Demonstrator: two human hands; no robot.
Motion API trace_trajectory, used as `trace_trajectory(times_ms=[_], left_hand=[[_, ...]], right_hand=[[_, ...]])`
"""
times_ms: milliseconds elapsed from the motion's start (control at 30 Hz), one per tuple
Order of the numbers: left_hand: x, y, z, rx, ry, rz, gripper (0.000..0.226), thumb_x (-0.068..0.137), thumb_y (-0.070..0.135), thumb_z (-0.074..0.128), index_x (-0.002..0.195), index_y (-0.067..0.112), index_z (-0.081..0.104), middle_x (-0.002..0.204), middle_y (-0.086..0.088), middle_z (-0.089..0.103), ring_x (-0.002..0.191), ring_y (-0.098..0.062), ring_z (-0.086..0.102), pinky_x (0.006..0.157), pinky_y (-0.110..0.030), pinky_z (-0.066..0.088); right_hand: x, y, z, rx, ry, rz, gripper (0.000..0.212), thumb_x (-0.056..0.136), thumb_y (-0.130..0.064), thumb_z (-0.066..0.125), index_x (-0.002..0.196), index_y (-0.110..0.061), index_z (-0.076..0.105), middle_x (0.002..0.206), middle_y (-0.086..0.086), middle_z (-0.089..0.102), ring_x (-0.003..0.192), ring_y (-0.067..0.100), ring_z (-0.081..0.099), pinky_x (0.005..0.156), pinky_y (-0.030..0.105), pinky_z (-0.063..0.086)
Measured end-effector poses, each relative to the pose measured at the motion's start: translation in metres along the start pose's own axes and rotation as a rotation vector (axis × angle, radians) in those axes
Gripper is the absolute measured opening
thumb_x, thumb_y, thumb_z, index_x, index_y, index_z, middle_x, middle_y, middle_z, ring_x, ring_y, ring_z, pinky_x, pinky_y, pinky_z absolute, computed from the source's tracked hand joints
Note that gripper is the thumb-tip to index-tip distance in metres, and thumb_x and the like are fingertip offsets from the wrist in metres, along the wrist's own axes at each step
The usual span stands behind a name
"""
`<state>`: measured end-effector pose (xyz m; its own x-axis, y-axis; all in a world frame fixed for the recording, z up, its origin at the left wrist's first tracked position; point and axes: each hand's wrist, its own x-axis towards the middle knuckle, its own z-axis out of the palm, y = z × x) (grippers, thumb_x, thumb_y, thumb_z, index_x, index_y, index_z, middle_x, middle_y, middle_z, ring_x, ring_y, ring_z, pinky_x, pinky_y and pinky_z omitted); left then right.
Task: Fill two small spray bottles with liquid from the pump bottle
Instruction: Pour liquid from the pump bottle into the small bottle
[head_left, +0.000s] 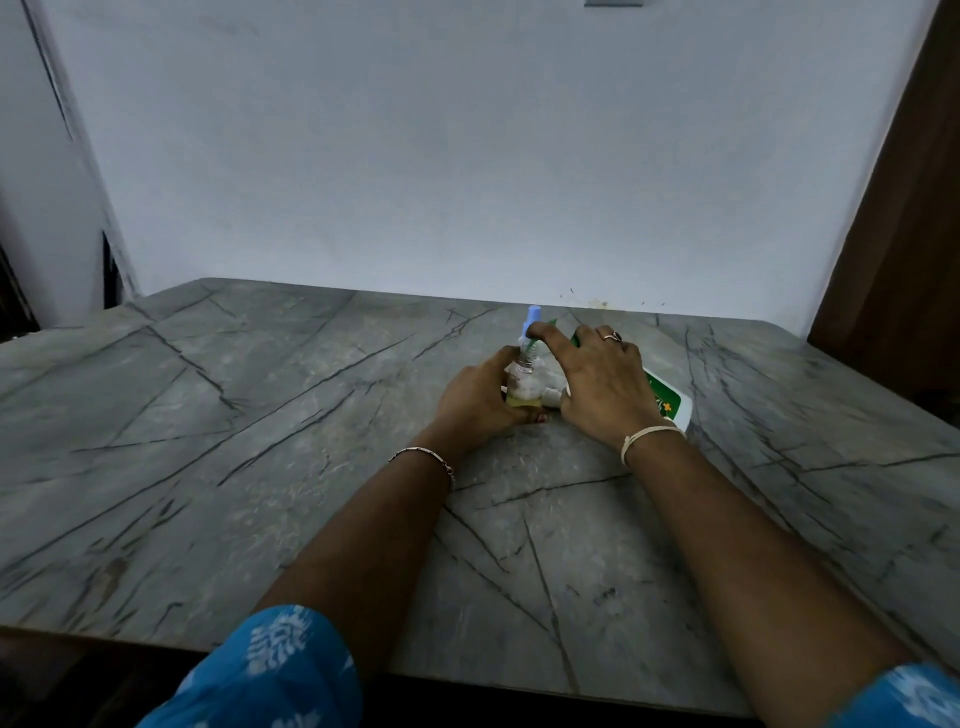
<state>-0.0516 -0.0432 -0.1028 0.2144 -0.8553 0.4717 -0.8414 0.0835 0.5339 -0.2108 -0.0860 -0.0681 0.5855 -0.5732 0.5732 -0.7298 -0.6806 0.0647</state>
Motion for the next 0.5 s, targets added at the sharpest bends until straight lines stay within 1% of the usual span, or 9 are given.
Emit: trace_trajectory(times_ms=[167, 400, 500], left_hand=[[-0.0012, 0.0001, -0.0005, 0.004, 0.007, 0.009, 0.085, 0.062, 0.049, 0.082, 0.134, 0.027, 0.043, 0.111, 0.001, 0.068, 0.094, -0.017, 0.065, 0.075, -0.021, 0.045], [-0.0003, 0.0006, -0.0007, 0.006, -0.006, 0.009, 0.085, 0.061, 0.05, 0.083, 0.133, 0.03, 0.043, 0.109, 0.001, 0.068, 0.092, -0.019, 0.066, 0.077, -0.026, 0.049], [0.0, 0.0001, -0.0006, -0.008, -0.009, 0.008, 0.085, 0.061, 0.05, 0.083, 0.134, 0.029, 0.043, 0.11, 0.0, 0.068, 0.092, -0.019, 0.066, 0.08, -0.028, 0.052]], right_hand=[[-0.003, 0.0016, -0.0025, -0.005, -0.008, -0.011, 0.081, 0.082, -0.025, 0.067, 0.145, -0.041, 0.019, 0.116, 0.011, 0.054, 0.114, 0.033, 0.049, 0.095, 0.049, 0.041], [0.0004, -0.0022, -0.0028, -0.013, 0.008, 0.01, 0.076, 0.077, -0.022, 0.068, 0.141, -0.033, 0.029, 0.117, 0.01, 0.055, 0.115, 0.032, 0.049, 0.095, 0.047, 0.041], [0.0015, -0.0018, -0.0021, 0.006, 0.014, 0.005, 0.075, 0.077, -0.021, 0.068, 0.141, -0.034, 0.029, 0.115, 0.01, 0.055, 0.114, 0.032, 0.049, 0.095, 0.047, 0.041]])
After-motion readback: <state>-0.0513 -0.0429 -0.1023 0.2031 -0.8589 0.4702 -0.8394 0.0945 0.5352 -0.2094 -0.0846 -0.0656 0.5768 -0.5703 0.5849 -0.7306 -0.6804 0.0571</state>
